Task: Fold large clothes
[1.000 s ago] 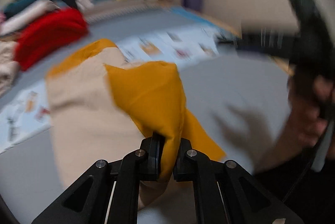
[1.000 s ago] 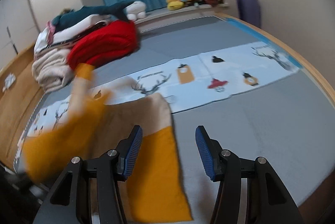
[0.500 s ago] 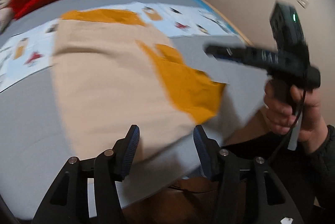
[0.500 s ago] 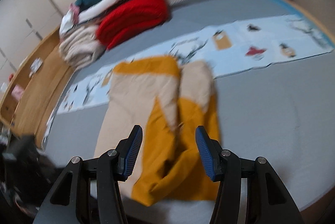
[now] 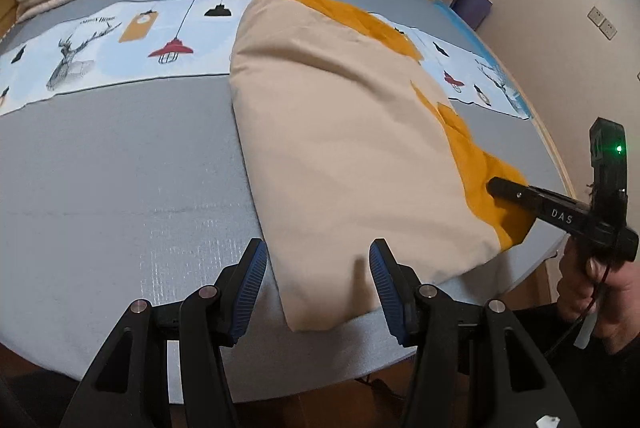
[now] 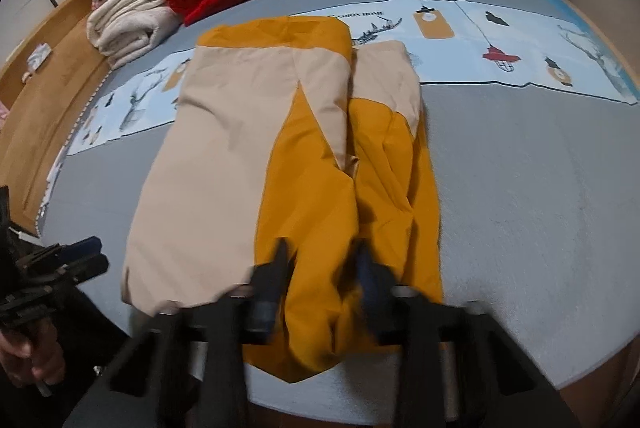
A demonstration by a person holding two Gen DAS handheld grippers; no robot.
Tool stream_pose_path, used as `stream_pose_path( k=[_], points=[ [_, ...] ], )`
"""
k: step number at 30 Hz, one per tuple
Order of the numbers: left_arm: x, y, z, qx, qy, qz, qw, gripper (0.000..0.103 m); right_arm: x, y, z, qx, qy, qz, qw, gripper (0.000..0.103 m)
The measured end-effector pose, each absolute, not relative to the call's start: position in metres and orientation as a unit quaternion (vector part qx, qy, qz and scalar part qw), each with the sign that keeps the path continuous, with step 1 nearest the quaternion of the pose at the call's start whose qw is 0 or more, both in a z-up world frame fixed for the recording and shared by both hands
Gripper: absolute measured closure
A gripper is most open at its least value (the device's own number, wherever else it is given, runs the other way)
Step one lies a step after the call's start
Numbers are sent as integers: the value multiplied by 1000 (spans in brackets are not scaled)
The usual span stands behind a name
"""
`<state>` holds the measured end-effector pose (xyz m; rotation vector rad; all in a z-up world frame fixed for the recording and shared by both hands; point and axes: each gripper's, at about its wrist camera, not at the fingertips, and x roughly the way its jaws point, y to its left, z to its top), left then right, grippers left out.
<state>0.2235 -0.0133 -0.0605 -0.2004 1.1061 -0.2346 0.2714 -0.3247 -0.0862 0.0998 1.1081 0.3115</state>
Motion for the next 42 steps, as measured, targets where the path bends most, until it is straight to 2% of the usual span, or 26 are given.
stream_pose_path(
  k=[1,5,9,10,12,16,18,21,24,27,30,32,33,34,35,36,39,42],
  points=[
    [225,-15,-61,-86,523,-108,841,53,271,-325,-87,45,522,146,839,89],
    [224,-16,-65,-99,530,-117,834,53,263,-326,-76,45,500,153,851,96],
    [225,-24,-66,-98,528,-129,834,53,236,-350,-17,100,373,183,904,99],
    [227,-27,-66,-99,528,-134,833,53,233,-354,-13,98,363,177,910,99],
    [230,-32,-69,-97,529,-140,831,53,239,-368,-26,90,387,133,908,99],
    [238,-42,-82,-102,548,-149,816,53,266,-391,-96,87,524,42,846,99],
    [242,-44,-93,-113,567,-157,801,53,270,-395,-115,85,551,25,830,99],
    [247,-45,-119,-102,604,-140,778,42,274,-391,-126,51,567,17,822,100],
    [250,-37,-132,-133,625,-133,758,40,278,-399,-137,51,589,-8,806,100],
    [251,-31,-131,-154,629,-137,750,40,281,-424,-147,129,605,-27,785,97],
    [255,-22,-126,-192,628,-149,740,42,279,-442,-131,202,560,-11,803,96],
    [259,-11,-120,-223,617,-150,740,42,278,-444,-115,220,526,5,822,87],
    [262,-6,-117,-233,611,-149,742,42,279,-443,-110,231,514,19,826,70],
    [265,-2,-116,-241,607,-147,743,42,281,-440,-110,237,513,31,824,45],
    [270,4,-116,-252,604,-144,742,42,282,-435,-112,239,518,42,820,35],
    [275,10,-119,-265,603,-142,739,42,283,-428,-117,237,527,54,814,28],
    [295,25,-132,-303,604,-132,725,41,285,-403,-145,192,589,69,782,28],
    [316,32,-147,-341,603,-130,710,38,288,-402,-170,206,620,62,755,28]
  ],
)
